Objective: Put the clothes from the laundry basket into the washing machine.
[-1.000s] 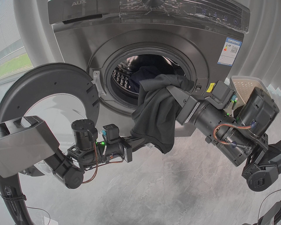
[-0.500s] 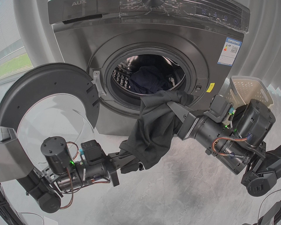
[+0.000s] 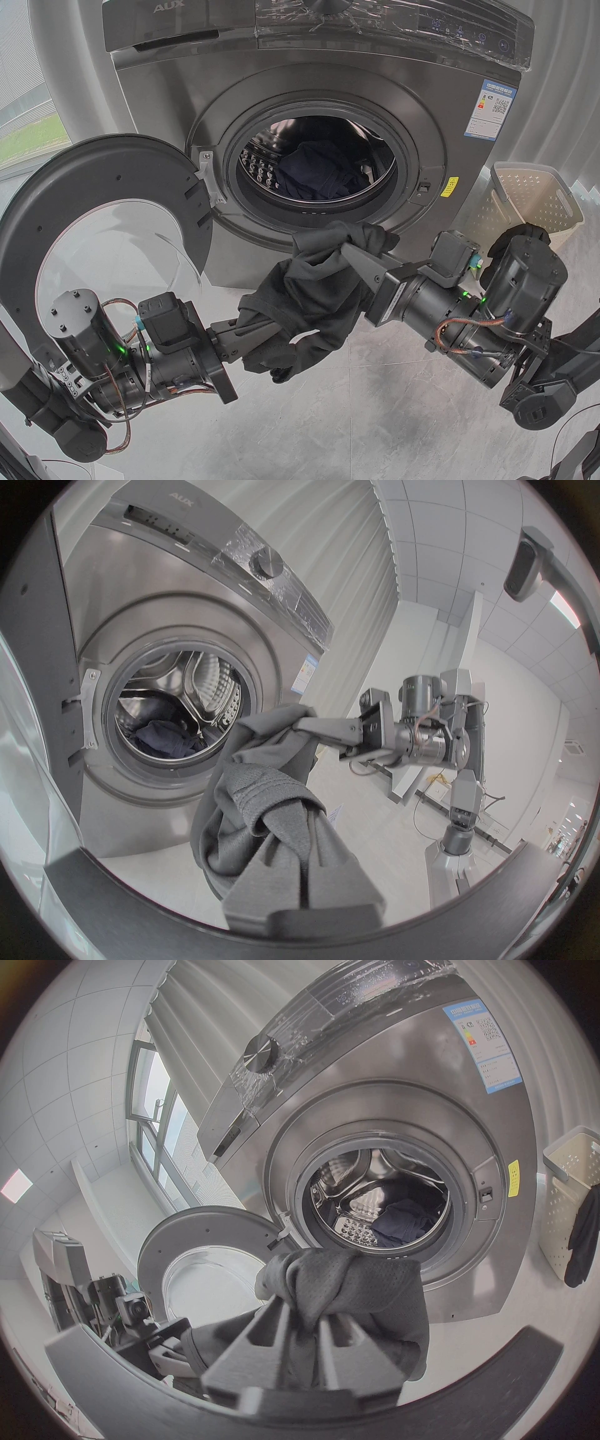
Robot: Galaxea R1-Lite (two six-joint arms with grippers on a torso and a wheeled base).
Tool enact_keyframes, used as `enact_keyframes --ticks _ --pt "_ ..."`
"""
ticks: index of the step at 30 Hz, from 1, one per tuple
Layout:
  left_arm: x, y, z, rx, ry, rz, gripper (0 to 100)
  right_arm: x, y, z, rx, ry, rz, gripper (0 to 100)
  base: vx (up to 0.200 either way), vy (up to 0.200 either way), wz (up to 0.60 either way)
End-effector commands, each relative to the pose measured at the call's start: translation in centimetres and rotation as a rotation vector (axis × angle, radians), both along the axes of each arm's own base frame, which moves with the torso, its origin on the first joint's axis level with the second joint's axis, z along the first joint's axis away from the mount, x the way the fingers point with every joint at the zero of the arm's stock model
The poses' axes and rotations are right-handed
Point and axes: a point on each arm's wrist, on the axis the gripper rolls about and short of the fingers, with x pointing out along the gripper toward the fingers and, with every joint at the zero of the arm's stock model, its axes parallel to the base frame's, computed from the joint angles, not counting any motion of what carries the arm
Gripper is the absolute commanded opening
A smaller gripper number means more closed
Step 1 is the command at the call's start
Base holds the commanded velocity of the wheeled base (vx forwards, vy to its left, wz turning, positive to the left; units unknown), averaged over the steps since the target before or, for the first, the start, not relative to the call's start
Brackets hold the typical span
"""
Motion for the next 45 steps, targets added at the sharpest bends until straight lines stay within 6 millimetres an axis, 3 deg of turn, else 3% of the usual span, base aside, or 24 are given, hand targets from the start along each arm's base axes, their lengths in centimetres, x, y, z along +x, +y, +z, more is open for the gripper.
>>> enact_keyframes --ticks 1,8,31,45 --pt "0.5 -0.1 1.3 -0.049 -0.031 0.023 0 0.3 0.5 -2.6 -0.064 0.037 0.001 100 0.000 0.000 0.00" --pt "1.5 -0.6 2.6 -0.117 -0.042 0.106 0 0.2 -0.2 -5.5 -0.140 0.019 -0.016 100 0.000 0.000 0.00" --pt "2.1 -0.5 3.3 -0.148 -0.056 0.142 0 -0.1 0.0 -6.4 -0.170 0.029 -0.004 100 0.000 0.000 0.00" --pt "2.1 -0.5 3.4 -0.152 -0.059 0.142 0 1.0 -0.6 -6.8 -0.175 0.038 -0.043 100 0.000 0.000 0.00"
